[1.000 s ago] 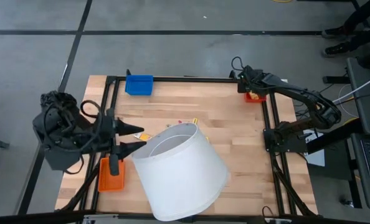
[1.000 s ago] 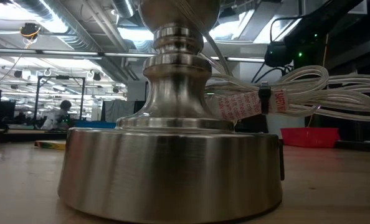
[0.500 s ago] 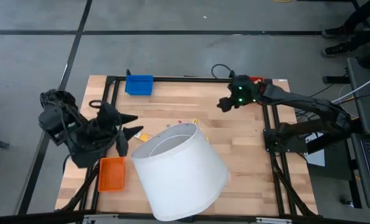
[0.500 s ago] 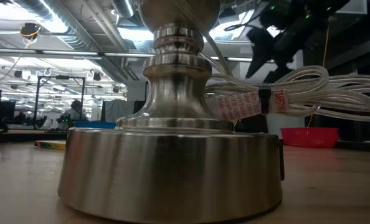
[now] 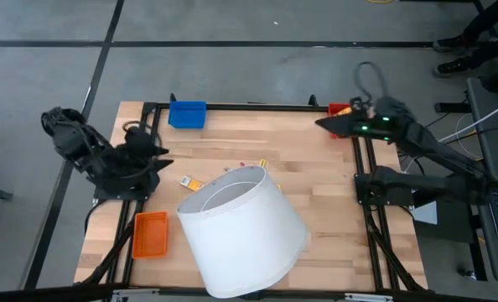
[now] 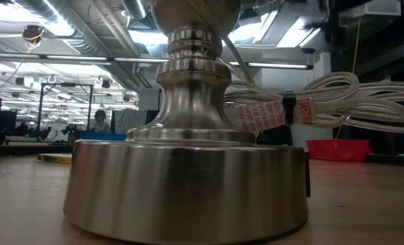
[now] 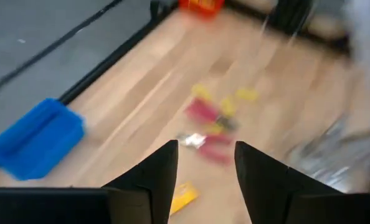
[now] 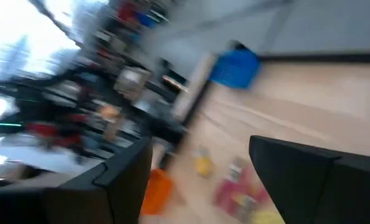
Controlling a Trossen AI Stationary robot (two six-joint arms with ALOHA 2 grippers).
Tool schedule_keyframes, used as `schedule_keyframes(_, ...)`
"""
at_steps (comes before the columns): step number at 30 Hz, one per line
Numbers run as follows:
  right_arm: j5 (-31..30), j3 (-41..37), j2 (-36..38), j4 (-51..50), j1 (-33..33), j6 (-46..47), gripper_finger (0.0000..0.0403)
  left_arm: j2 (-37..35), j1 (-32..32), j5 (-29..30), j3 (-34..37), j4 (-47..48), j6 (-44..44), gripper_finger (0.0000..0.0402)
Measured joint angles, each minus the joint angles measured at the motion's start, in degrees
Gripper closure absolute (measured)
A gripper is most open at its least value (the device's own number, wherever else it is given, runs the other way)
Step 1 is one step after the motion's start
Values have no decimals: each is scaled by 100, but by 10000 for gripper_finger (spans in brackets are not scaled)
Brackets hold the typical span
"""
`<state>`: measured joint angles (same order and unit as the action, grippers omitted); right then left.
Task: Pick & Place School Supplies
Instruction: Put the yellow crayon box into the red basket
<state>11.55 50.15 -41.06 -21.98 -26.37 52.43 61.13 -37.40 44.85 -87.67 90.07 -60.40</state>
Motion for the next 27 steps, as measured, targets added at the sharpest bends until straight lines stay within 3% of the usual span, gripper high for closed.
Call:
schedule_keyframes(5,238,0,472,1001,178,273,130,-271,303,-848,1319,-63,1202,238)
schedule_keyframes(9,481,2,530,1981,358,310,131,-237,368,-1717,2390,-951,2278,218)
schedule_keyframes(13,927,0,533,2828,551,451,131,-248,540,-2849,3459,-1983,2607,192)
schedule_keyframes(16,954,0,529,3061,664,717,131,-342,836,-3268,4085,-2522,2734,172)
schedule_keyframes(20,994,0,529,3081,752,716,131,-440,1382,-3570,4592,-3024,3125,148)
schedule_keyframes(27,902,0,525,3269,752,697,131,-439,2533,-4011,4793,-3284,3854,119)
